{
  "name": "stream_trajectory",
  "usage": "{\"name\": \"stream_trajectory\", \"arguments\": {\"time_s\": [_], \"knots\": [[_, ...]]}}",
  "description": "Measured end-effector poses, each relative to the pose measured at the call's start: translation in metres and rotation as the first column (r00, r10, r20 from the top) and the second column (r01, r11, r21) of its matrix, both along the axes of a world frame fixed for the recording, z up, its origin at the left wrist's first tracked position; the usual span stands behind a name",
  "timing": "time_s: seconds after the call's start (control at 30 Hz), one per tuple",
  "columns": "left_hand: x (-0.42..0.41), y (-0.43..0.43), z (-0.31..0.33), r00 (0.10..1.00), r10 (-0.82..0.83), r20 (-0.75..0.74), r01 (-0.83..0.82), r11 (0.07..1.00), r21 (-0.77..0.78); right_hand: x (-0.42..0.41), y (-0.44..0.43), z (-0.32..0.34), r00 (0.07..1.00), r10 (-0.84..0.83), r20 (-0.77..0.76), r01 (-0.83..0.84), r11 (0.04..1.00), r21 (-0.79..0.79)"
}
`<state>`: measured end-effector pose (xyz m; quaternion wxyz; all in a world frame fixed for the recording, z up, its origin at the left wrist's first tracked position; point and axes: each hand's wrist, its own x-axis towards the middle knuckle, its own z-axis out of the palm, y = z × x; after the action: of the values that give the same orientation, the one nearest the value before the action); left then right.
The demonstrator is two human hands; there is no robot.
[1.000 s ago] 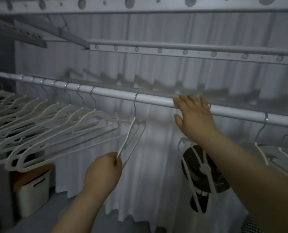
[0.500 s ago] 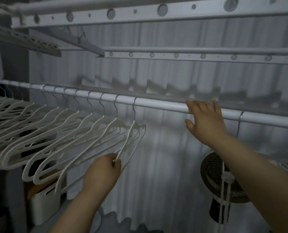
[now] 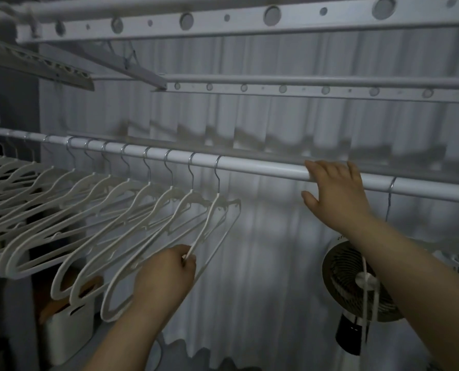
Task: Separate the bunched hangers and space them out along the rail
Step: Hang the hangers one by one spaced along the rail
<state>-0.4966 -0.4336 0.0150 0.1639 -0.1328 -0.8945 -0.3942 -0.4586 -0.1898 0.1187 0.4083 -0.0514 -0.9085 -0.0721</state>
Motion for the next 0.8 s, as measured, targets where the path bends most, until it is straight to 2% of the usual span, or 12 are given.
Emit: {"name": "stream_trajectory", "arguments": {"time_s": [0.17, 0.27, 0.37, 0.47, 0.53, 0.67, 0.8], "knots": [[0.007, -0.002, 0.006, 0.997, 0.047, -0.064, -0.045, 0.999, 0.027, 0.006, 0.001, 0.003, 0.998, -0.005, 0.062, 0.005, 1.000, -0.010], [0.018, -0.002, 0.015, 0.971, 0.054, -0.233, -0.051, 0.999, 0.020, 0.011, 0.006, 0.004, 0.998, 0.014, 0.058, -0.013, 1.000, -0.008], [0.035, 0.014, 0.028, 0.933, -0.016, -0.360, 0.047, 0.996, 0.077, 0.023, 0.017, 0.006, 1.000, 0.017, 0.008, -0.017, 1.000, -0.001], [0.057, 0.049, 0.030, 0.938, -0.162, -0.307, 0.228, 0.954, 0.195, 0.040, 0.038, 0.010, 0.997, -0.007, -0.082, 0.011, 0.999, 0.045], [0.072, 0.079, 0.026, 0.927, -0.277, -0.251, 0.332, 0.920, 0.210, 0.057, 0.054, 0.015, 0.994, -0.063, -0.091, 0.064, 0.998, 0.009], [0.098, 0.138, 0.016, 0.869, -0.475, -0.137, 0.494, 0.834, 0.246, 0.091, 0.089, 0.022, 0.981, -0.194, -0.029, 0.191, 0.977, -0.092], [0.122, 0.185, 0.016, 0.784, -0.620, 0.014, 0.573, 0.733, 0.366, 0.109, 0.111, 0.018, 0.985, -0.149, 0.087, 0.158, 0.981, -0.112]]}}
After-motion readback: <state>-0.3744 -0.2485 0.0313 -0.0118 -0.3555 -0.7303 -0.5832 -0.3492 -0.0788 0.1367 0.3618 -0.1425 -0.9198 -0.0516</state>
